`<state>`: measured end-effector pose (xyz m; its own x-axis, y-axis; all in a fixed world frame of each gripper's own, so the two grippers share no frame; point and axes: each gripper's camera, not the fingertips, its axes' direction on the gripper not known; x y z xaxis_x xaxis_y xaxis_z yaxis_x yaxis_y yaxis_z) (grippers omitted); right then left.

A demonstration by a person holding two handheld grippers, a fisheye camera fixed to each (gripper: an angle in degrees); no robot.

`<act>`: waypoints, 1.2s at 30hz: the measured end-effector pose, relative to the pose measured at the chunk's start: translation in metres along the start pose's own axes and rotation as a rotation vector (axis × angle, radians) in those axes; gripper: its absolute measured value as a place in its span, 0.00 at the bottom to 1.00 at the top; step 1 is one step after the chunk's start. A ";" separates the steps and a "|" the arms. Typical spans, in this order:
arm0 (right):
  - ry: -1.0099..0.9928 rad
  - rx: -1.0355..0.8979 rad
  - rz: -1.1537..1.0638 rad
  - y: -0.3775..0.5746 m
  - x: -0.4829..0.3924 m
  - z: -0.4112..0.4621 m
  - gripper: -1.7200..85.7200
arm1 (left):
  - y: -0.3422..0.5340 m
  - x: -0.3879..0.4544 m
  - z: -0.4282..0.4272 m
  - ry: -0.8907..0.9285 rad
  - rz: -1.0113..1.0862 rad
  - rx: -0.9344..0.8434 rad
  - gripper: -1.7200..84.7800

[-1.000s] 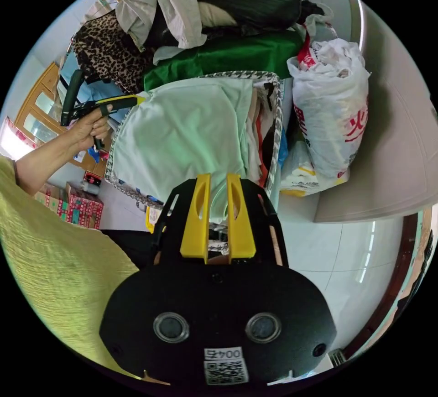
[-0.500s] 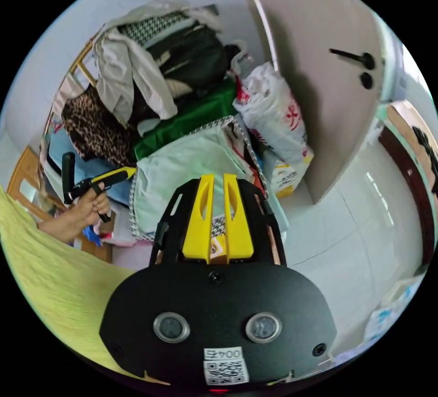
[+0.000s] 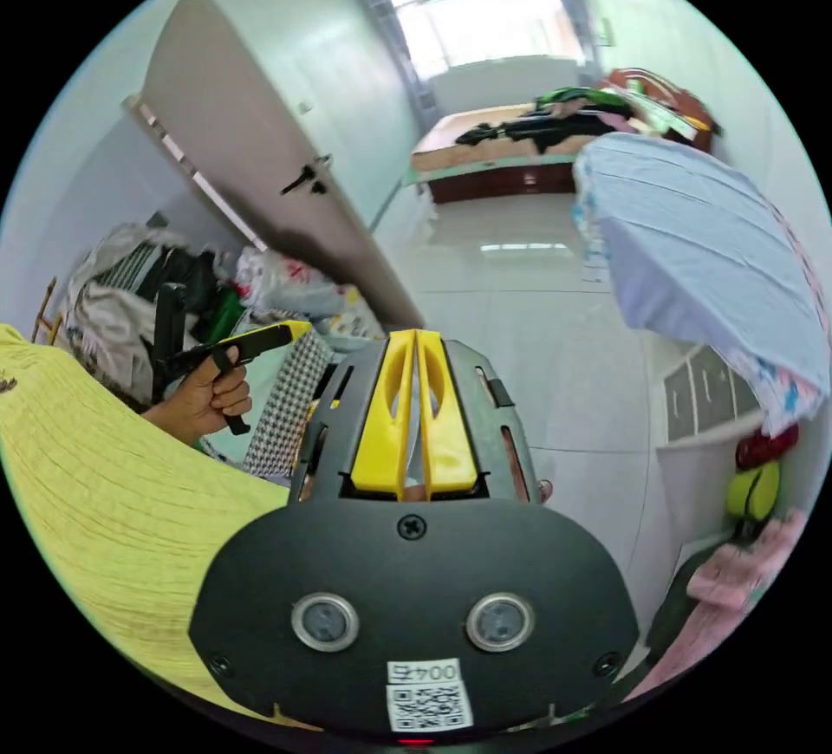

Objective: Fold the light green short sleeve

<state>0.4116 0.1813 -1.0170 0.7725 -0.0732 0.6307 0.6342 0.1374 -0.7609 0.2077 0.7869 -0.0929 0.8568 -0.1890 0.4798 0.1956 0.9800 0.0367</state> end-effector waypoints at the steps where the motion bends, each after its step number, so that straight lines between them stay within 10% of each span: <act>1: 0.039 0.046 0.061 0.016 0.022 -0.028 0.01 | -0.019 0.024 0.027 0.029 0.051 -0.031 0.02; 36: 1.058 0.650 1.207 0.443 0.587 -0.657 0.09 | -0.332 0.797 0.733 0.571 0.784 -0.420 0.02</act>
<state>1.1659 -0.4497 -1.0838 0.6166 -0.1653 -0.7697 -0.1795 0.9224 -0.3419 0.4756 0.3566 0.9197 0.8909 0.3793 -0.2497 -0.4539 0.7609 -0.4636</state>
